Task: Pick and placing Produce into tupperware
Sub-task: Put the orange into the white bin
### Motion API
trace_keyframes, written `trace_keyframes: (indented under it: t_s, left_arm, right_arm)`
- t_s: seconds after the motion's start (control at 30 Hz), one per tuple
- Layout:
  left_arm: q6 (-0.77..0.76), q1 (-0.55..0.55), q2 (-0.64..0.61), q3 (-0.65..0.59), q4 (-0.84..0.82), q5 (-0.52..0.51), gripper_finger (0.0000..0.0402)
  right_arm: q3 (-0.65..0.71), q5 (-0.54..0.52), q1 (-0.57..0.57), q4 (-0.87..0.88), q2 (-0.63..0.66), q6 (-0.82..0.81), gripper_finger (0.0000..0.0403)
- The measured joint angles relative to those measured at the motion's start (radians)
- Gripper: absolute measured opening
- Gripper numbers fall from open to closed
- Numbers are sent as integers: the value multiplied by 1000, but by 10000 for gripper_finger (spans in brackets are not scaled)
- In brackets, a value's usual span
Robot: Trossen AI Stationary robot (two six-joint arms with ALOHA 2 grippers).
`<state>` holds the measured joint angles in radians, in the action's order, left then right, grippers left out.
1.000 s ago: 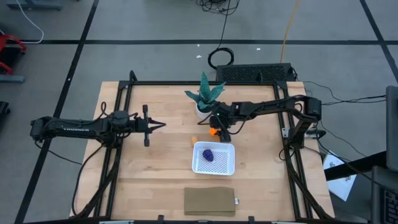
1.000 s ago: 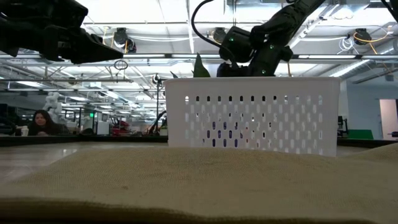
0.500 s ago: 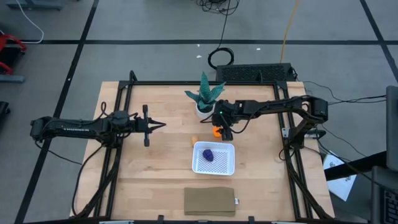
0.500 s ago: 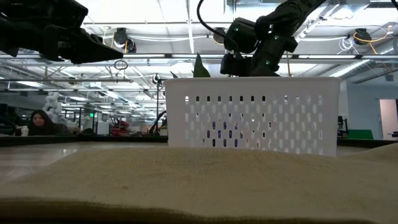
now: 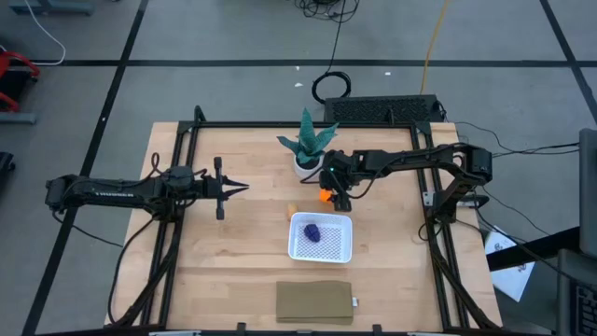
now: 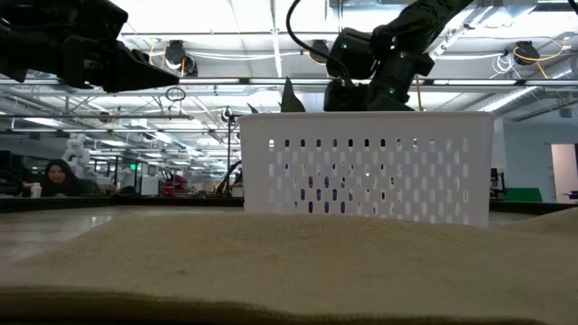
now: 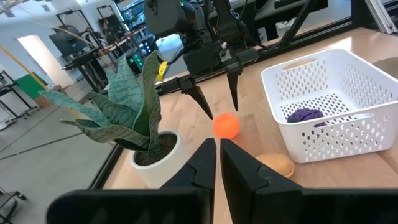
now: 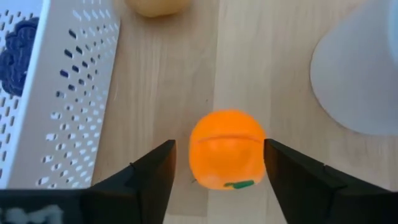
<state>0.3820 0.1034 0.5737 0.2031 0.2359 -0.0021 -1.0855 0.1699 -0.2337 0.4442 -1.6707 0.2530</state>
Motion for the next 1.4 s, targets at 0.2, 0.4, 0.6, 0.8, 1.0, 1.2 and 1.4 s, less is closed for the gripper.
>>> trace_keyframes:
  t_s: [0.2,0.4,0.6,0.8,1.0,1.2,1.4]
  left_arm:
    - [-3,0,0,0,0,0,13]
    - [-29,0,0,0,0,0,2]
    - [-48,0,0,0,-7,0,21]
    - [-48,0,0,0,-8,0,26]
    - [-44,0,0,0,-6,0,11]
    - [-21,0,0,0,4,0,3]
    - [-21,0,0,0,2,0,23]
  right_arm:
    - [0,-19,0,-26,0,-15,287]
    - [0,-68,-14,-36,0,-49,312]
    - [-1,-68,-23,-38,-2,-59,313]
    - [-1,-68,-25,-36,-2,-65,313]
    - [-1,-60,-25,-29,-2,-76,313]
    - [-1,-5,-25,11,-2,-56,313]
    - [-1,19,-24,18,-3,25,313]
